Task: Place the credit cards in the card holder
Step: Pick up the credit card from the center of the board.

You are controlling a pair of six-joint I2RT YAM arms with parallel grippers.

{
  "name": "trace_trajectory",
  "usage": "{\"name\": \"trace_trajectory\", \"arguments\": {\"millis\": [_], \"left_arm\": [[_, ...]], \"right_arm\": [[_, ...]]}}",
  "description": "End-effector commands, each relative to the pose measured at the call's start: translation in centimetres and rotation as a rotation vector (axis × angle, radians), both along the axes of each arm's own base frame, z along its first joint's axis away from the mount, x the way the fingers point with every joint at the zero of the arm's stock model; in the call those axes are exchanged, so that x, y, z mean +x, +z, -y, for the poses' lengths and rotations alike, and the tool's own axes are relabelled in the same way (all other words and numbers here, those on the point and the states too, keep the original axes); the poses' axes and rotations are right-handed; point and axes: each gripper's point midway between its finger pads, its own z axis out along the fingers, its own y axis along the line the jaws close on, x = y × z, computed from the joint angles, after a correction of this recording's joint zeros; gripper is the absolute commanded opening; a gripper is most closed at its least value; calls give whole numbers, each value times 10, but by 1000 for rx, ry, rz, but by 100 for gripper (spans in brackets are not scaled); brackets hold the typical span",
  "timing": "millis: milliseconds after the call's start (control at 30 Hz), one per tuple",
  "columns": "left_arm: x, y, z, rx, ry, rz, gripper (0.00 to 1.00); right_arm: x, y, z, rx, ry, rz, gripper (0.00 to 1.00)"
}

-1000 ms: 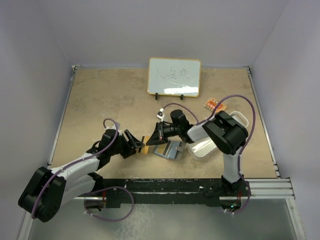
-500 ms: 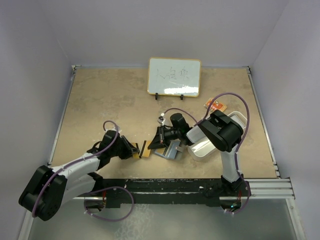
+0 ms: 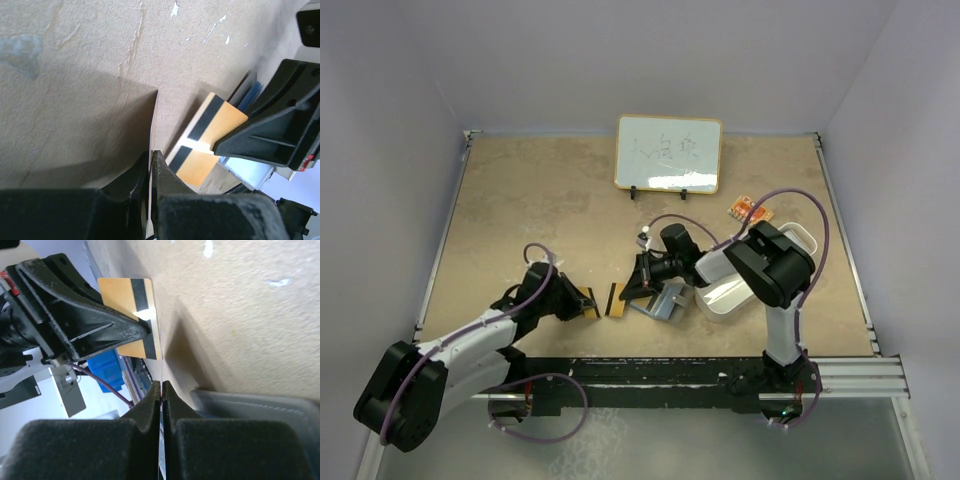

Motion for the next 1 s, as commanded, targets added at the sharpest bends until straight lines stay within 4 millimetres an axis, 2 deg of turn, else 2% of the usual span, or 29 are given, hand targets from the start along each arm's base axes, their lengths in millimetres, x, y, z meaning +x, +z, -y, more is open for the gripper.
{"name": "trace_trajectory", "arguments": {"millis": [0,267,333,500,700,867,967], "left_arm": [[-6,-1,-6,18,14,-1,0],[1,20,-6,16,15,58,0],[4,27,-4,16,-6,80,0],[8,42,4,5,-59,112,0],[15,64,19,-53,-110,163,0],[18,73,33,-112,-168,198,0],[19,77,41,-152,-198,213,0]], "right_arm": [[4,34,-3,26,50,96,0],[4,57,11,-58,65,183,0],[9,68,14,-87,63,231,0],[6,78,39,-226,30,265,0],[-9,75,93,-489,4,283,0],[-18,58,134,-682,-26,285,0],[-8,52,141,-736,-67,316,0]]}}
